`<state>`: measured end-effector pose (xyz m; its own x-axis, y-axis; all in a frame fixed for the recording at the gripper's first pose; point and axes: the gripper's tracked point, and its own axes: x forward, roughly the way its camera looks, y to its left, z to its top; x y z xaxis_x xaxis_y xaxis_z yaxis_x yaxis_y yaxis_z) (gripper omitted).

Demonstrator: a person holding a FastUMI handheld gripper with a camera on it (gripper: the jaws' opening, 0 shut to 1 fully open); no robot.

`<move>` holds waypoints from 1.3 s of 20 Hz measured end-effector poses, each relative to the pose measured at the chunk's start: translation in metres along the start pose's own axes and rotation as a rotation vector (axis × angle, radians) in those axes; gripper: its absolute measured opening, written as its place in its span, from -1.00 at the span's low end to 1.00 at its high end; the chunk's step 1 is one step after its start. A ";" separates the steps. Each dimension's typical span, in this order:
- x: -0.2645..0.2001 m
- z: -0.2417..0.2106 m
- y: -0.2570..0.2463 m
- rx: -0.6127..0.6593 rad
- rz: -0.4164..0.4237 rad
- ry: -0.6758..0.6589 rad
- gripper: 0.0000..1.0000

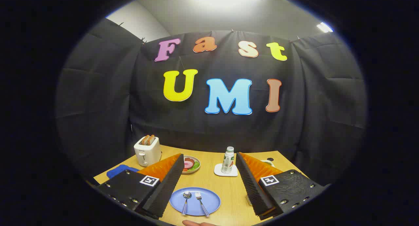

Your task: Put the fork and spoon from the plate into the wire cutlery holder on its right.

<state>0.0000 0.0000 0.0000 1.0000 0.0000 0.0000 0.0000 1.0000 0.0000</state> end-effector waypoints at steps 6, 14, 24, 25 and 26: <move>0.001 -0.011 0.003 -0.021 0.019 0.019 0.93; 0.005 -0.033 0.005 -0.040 0.035 0.072 0.93; 0.029 -0.129 0.004 -0.053 0.061 0.382 0.94; 0.032 -0.138 0.003 -0.069 0.059 0.411 0.94; 0.034 -0.147 0.005 -0.083 0.069 0.440 0.94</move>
<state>0.0340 0.0048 -0.1472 0.9026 0.0482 -0.4278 -0.0843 0.9943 -0.0658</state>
